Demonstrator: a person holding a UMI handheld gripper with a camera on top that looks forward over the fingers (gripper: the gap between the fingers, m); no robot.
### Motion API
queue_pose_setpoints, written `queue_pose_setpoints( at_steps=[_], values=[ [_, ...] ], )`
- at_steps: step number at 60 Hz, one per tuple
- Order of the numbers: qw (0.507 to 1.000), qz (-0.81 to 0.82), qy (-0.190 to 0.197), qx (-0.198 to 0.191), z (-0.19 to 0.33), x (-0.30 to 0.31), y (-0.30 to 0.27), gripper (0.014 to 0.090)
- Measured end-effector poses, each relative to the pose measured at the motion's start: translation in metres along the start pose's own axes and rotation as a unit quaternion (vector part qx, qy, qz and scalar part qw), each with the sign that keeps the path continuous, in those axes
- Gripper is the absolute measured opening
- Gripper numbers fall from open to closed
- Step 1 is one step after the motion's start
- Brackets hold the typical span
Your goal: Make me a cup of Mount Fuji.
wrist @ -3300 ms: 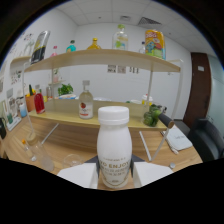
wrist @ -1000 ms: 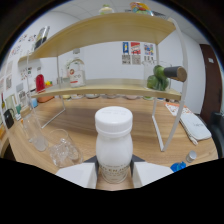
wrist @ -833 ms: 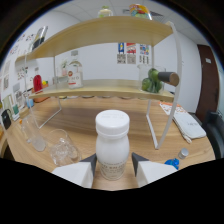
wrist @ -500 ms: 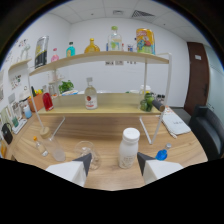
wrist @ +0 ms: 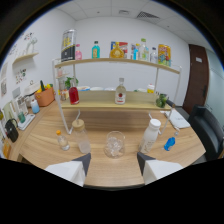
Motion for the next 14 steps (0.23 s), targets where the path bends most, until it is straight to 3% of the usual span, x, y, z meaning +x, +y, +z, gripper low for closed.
queue_pose_setpoints(
  at_steps=[14],
  values=[
    [1.0, 0.003, -0.002, -0.012, 0.0, -0.011, 0.006, 0.0859]
  ],
)
